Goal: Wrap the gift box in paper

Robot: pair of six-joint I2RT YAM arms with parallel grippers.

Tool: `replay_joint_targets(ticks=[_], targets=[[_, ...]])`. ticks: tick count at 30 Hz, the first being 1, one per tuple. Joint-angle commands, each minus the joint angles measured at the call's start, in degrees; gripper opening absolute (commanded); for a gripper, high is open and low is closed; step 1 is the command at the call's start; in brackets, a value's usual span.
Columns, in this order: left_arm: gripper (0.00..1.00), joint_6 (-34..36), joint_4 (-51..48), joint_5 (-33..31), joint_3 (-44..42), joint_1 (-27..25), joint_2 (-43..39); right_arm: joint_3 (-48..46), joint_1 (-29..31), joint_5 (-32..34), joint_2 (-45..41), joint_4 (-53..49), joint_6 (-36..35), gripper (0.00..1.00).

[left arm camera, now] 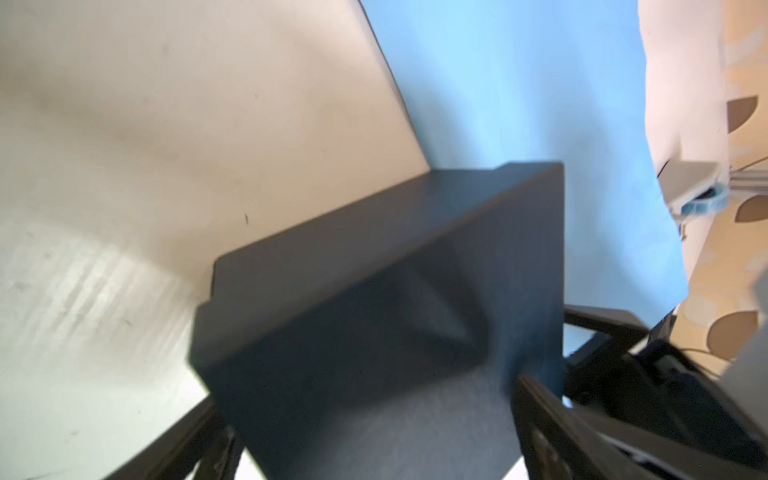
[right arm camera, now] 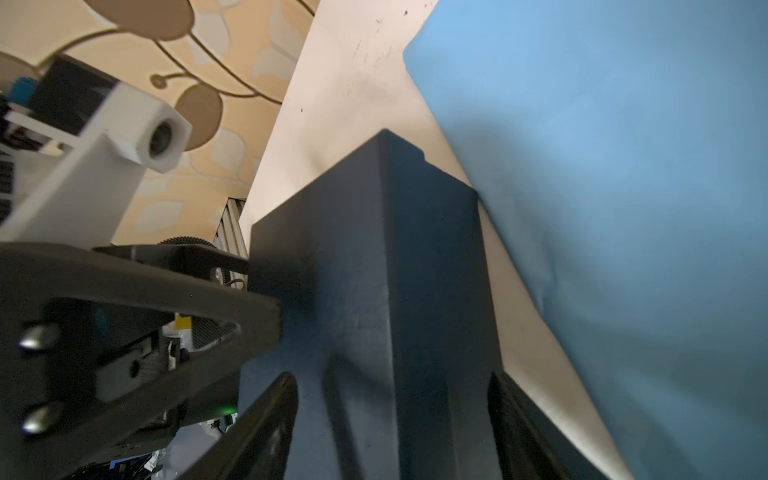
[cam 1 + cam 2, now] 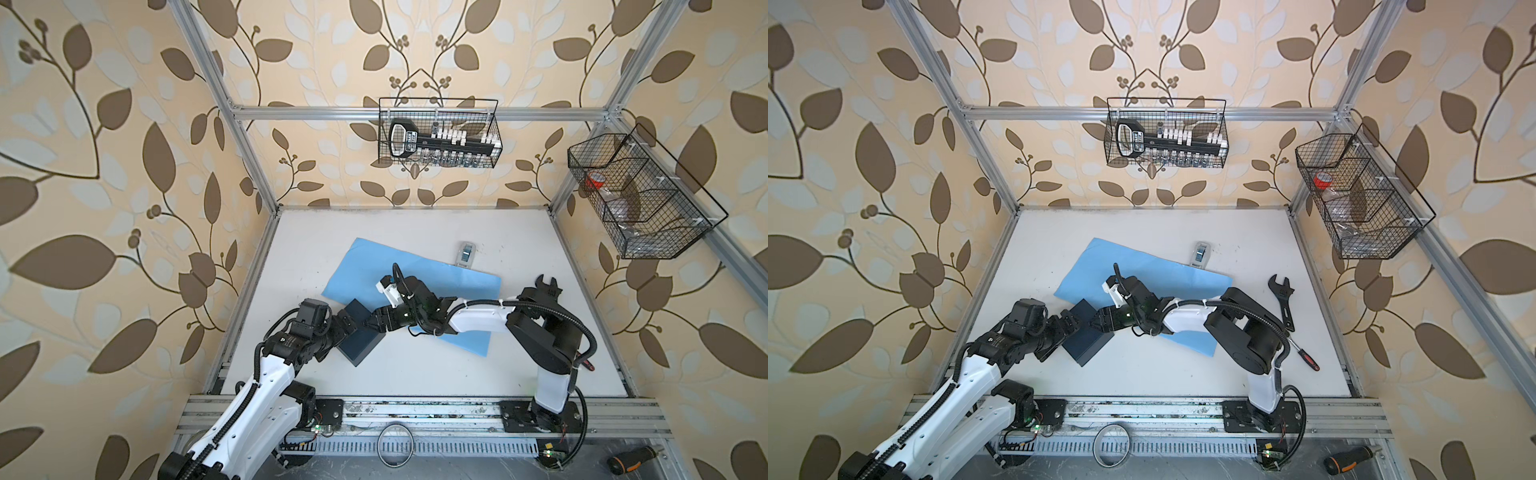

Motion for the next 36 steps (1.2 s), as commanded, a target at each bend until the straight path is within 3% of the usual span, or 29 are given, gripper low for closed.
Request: replay_joint_targets(ticks=[1, 14, 20, 28, 36], targets=[[0.97, 1.32, 3.91, 3.47, 0.81, 2.07, 2.36, 1.75, 0.45, -1.74, 2.98, 0.67, 0.04, 0.74], [0.86, -1.6, 6.0, 6.96, 0.43, 2.27, -0.5, 0.7, 3.66, -5.64, 2.21, 11.63, 9.43, 0.66], [0.84, -4.8, 8.91, 11.9, 2.06, 2.26, -0.02, -0.17, 3.81, -5.63, -0.52, 14.69, 11.95, 0.62], [0.81, -4.92, 11.29, 15.07, 6.0, 2.27, 3.78, -1.04, 2.99, -4.5, -3.61, 14.03, 12.03, 0.58], [0.79, -4.48, 17.95, 14.93, 12.88, -0.72, 15.48, -3.32, -1.1, -3.61, -6.68, 11.99, 10.02, 0.56]])
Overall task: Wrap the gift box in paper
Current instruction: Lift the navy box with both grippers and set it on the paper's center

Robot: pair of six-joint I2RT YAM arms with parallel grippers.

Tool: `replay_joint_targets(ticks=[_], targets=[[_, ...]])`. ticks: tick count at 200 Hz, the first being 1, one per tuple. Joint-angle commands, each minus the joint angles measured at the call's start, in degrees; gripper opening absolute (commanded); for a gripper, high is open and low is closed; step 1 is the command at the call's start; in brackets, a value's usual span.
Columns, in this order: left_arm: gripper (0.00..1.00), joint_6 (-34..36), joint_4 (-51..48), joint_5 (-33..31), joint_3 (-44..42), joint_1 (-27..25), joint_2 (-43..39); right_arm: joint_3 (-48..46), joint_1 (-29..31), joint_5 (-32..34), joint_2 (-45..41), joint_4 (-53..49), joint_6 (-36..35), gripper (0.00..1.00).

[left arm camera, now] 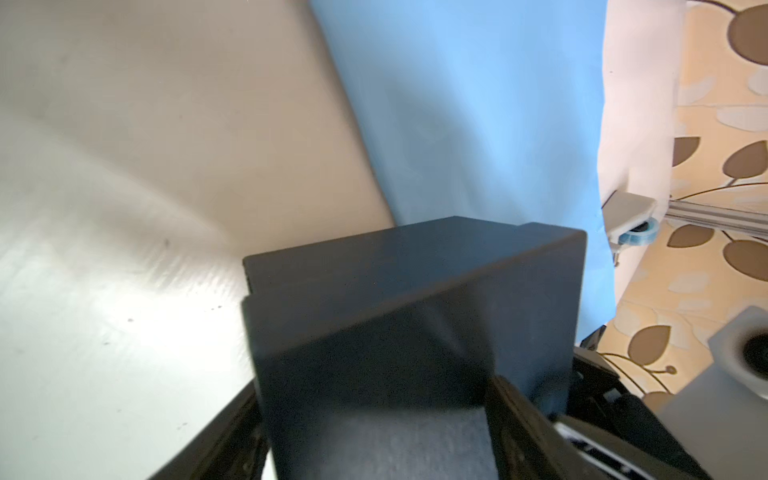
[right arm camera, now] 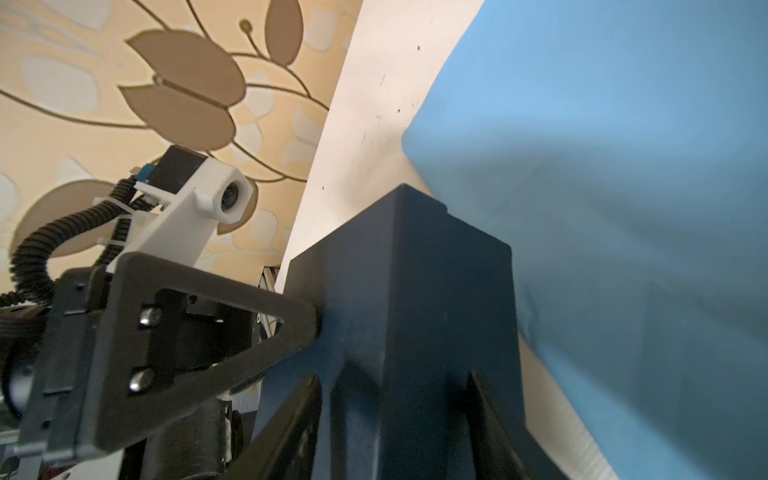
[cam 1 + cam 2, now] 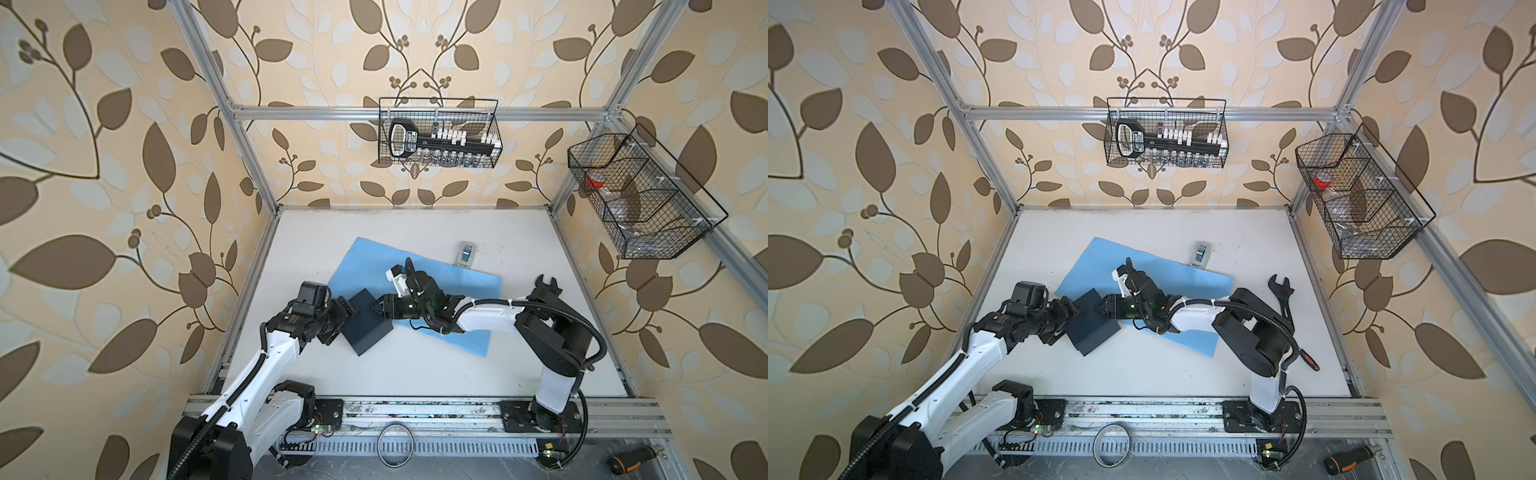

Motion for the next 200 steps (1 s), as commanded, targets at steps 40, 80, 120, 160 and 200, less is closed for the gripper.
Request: replay_joint_targets(ticks=[40, 80, 120, 160, 200], targets=[[0.79, 2.0, 17.71, 3.47, 13.84, -6.76, 19.0, -2.74, -5.2, -6.28, -2.77, 3.14, -2.77, 0.56], [0.79, 4.16, 19.51, 2.62, 25.22, -9.24, 34.64, -5.1, -10.98, -5.95, -4.03, 2.57, -5.06, 0.56], [0.79, 4.89, 19.41, 3.85, 35.82, -11.68, 45.99, -8.26, -14.11, -4.23, -6.34, 1.4, -5.68, 0.56], [0.79, 5.24, 18.56, 6.29, 42.37, -12.9, 53.01, -12.01, -16.3, -0.64, -9.03, 0.49, -5.45, 0.57], [0.86, 8.29, 15.94, 4.17, 43.69, -12.89, 53.96, -15.0, -20.34, 1.24, -11.09, -1.2, -6.81, 0.62]])
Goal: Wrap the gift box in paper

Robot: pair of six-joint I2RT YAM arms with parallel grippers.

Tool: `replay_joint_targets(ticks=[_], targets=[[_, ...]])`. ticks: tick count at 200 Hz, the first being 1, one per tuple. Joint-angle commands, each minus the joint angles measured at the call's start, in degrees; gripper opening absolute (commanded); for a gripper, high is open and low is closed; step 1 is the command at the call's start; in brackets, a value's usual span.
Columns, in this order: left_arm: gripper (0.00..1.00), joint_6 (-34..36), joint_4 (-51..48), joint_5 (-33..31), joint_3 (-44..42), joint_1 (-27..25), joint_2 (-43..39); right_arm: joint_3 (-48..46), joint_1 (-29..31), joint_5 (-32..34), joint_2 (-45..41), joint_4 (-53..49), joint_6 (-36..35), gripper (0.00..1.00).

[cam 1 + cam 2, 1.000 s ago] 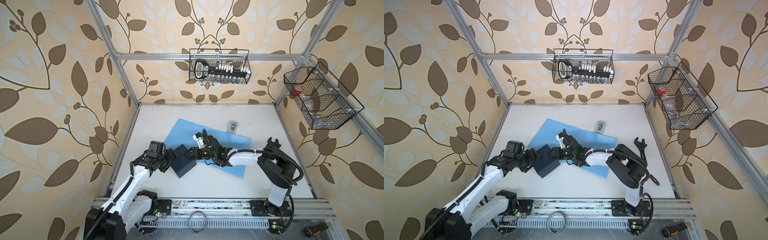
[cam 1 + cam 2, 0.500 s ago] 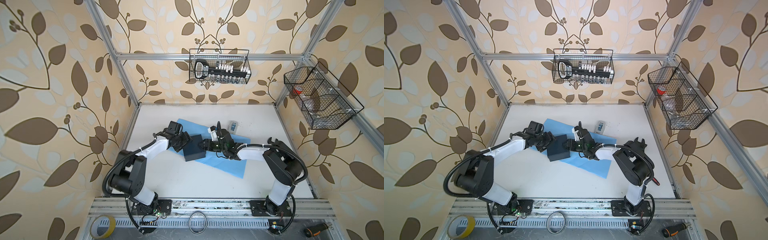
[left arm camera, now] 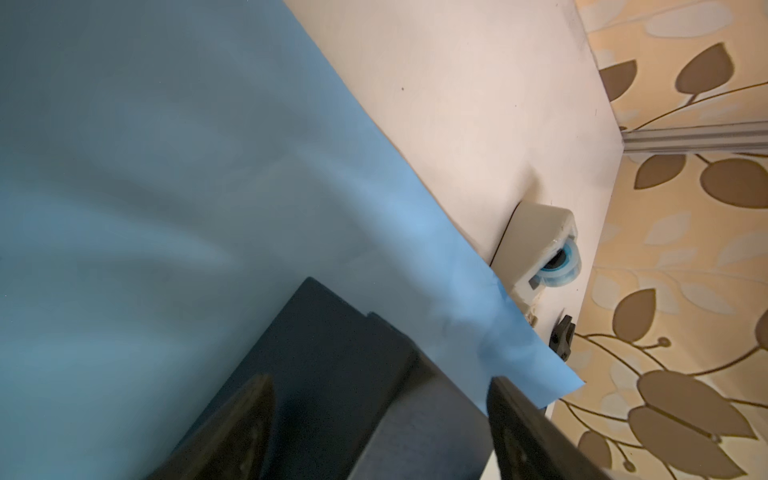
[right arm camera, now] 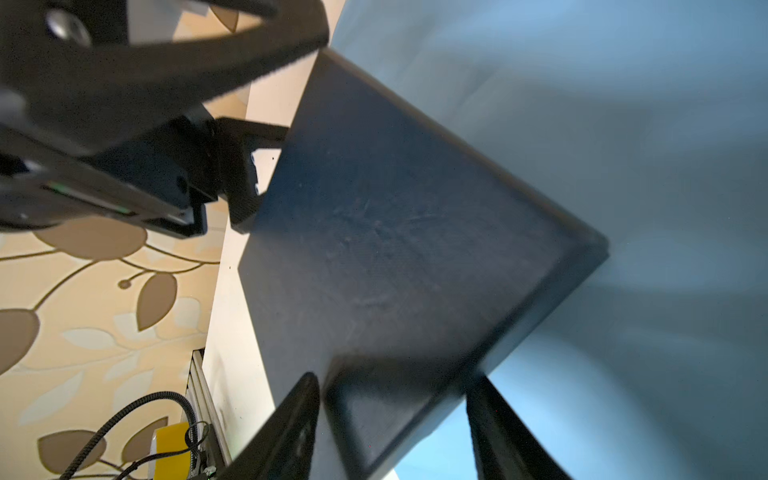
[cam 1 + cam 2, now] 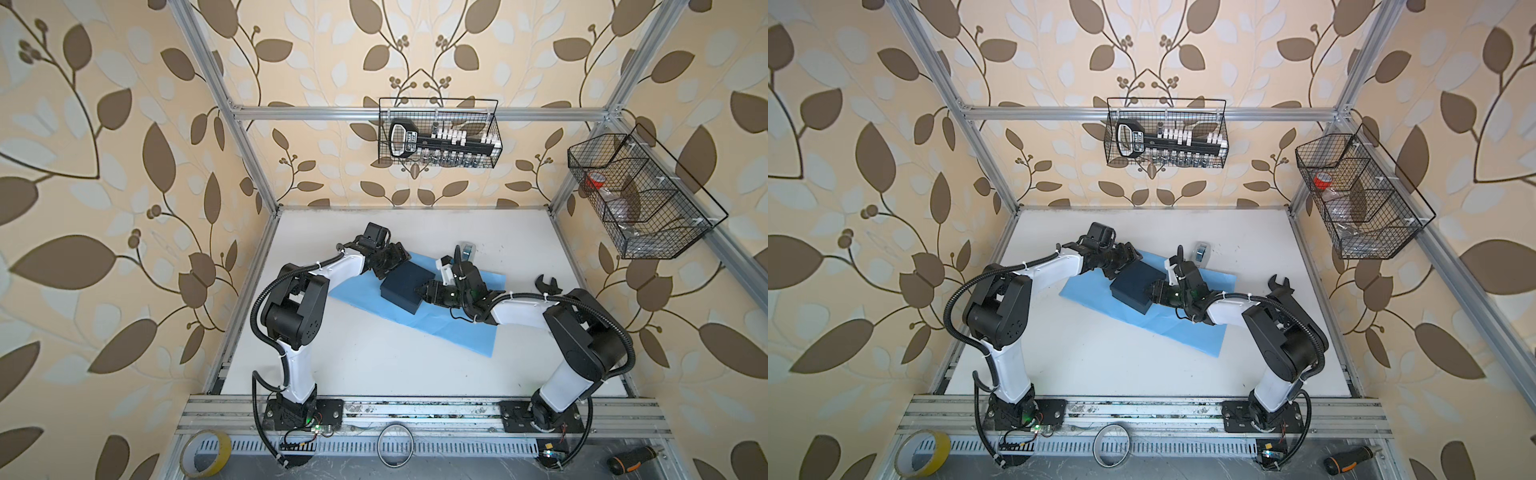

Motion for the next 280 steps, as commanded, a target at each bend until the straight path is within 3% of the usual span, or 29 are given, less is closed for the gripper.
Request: replay_joint_targets(ticks=[1, 24, 48, 74, 103, 145, 228, 258, 280], targets=[[0.87, 2.84, -2.17, 1.81, 2.61, -0.82, -0.01, -1.57, -1.88, 1.08, -2.49, 0.96, -2.05, 0.63], [0.95, 5.04, -4.67, -0.59, 2.04, 1.67, -2.0, -4.08, -5.19, 0.87, -6.33, -1.63, -4.41, 0.7], [0.97, 7.06, -3.69, -4.43, -2.97, 6.3, -6.41, -7.3, -6.81, 4.25, -11.37, -5.11, -6.88, 0.75], [0.89, 7.69, -1.26, -2.28, -4.26, 10.83, -3.98, -9.11, -7.64, 7.46, -10.76, -4.84, -6.24, 0.76], [0.83, 10.57, -3.89, -3.54, -2.19, 11.04, -0.6, -9.07, -9.76, 10.0, -8.5, -5.21, -5.65, 0.72], [0.77, 9.1, -0.82, -5.06, -10.54, 11.6, -1.54, -10.77, -10.94, 8.92, -7.65, -5.45, -5.3, 0.67], [0.7, 1.66, 12.28, -3.08, -43.42, 10.73, -17.58, -14.56, -13.66, 3.71, -10.96, -7.35, -6.13, 0.67], [0.71, 2.54, 11.04, 0.06, -49.18, 10.61, -24.42, -16.98, -13.62, 5.92, -16.34, -9.52, -6.99, 0.66], [0.74, 4.42, 6.56, -0.6, -46.63, 10.63, -29.86, -16.26, -13.64, 7.8, -16.5, -9.83, -8.01, 0.64]])
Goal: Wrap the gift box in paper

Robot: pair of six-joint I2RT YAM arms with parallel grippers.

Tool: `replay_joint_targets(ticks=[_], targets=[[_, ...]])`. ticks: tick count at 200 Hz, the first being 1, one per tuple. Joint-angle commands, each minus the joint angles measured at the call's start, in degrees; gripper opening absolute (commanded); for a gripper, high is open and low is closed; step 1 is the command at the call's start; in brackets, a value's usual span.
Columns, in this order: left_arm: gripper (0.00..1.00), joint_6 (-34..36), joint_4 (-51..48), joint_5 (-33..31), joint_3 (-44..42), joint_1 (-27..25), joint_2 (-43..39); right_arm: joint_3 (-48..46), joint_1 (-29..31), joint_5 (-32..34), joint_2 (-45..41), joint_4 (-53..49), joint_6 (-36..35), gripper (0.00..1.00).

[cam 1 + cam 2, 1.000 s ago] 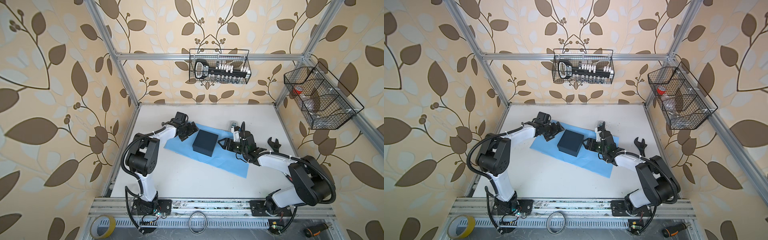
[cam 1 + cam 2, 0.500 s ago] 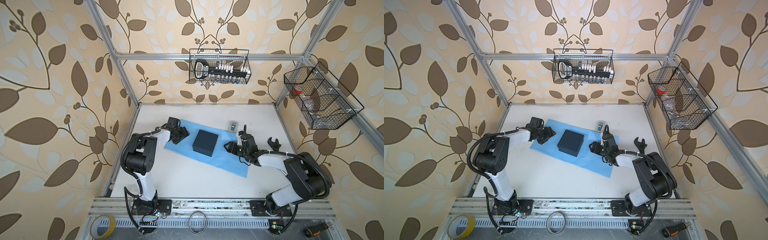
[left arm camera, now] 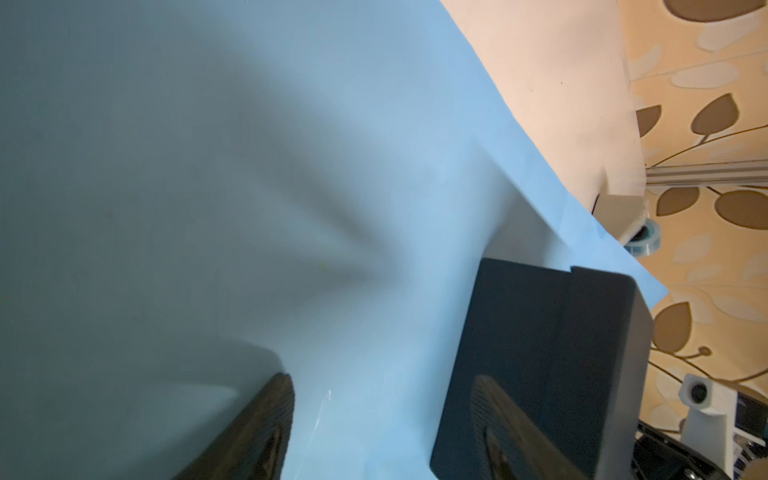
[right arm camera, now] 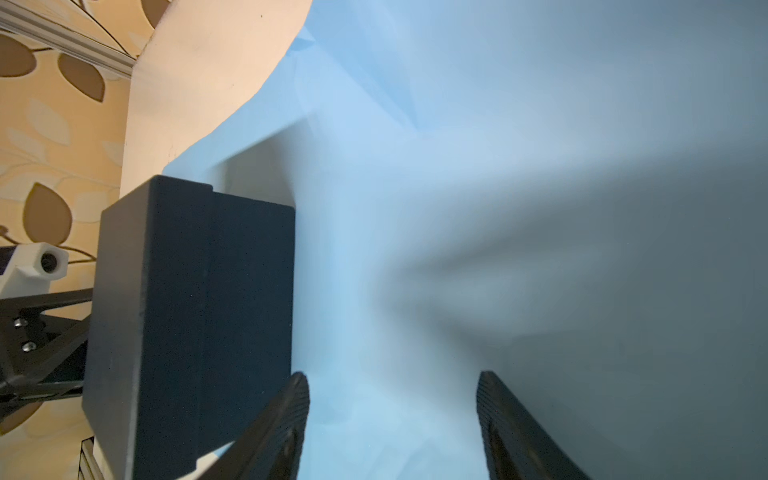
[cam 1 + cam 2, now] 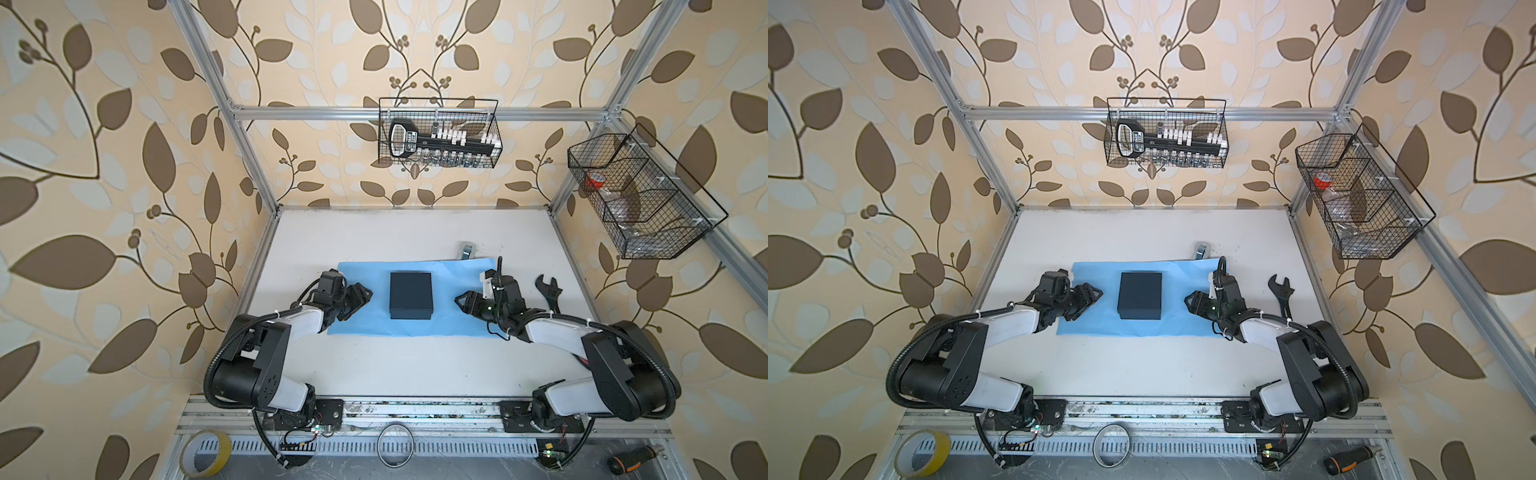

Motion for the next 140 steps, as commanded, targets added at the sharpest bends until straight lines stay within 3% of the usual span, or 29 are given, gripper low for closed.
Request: replay_joint_targets(ticks=[1, 34, 72, 103, 140], targets=[[0.74, 0.69, -14.68, -0.19, -0.58, -0.73, -2.67, 0.32, -0.2, 2.13, -0.16, -1.72, -1.89, 0.64], [0.8, 1.09, -17.29, -0.61, 8.62, -0.76, -1.53, 3.63, -0.33, -1.32, 4.88, 0.38, -2.77, 0.63], [0.81, 0.38, -15.15, -1.08, 13.68, -0.73, 6.88, 1.74, -0.87, -3.38, 7.07, 0.66, -0.48, 0.6], [0.8, 1.05, -13.16, -1.91, 7.29, -0.73, 6.09, -4.22, -0.84, -6.72, 4.82, 0.9, 1.55, 0.59], [0.8, -0.61, -10.03, -1.84, -5.55, -0.78, -2.42, -12.1, 0.06, -8.08, -2.26, 1.25, 4.67, 0.56]])
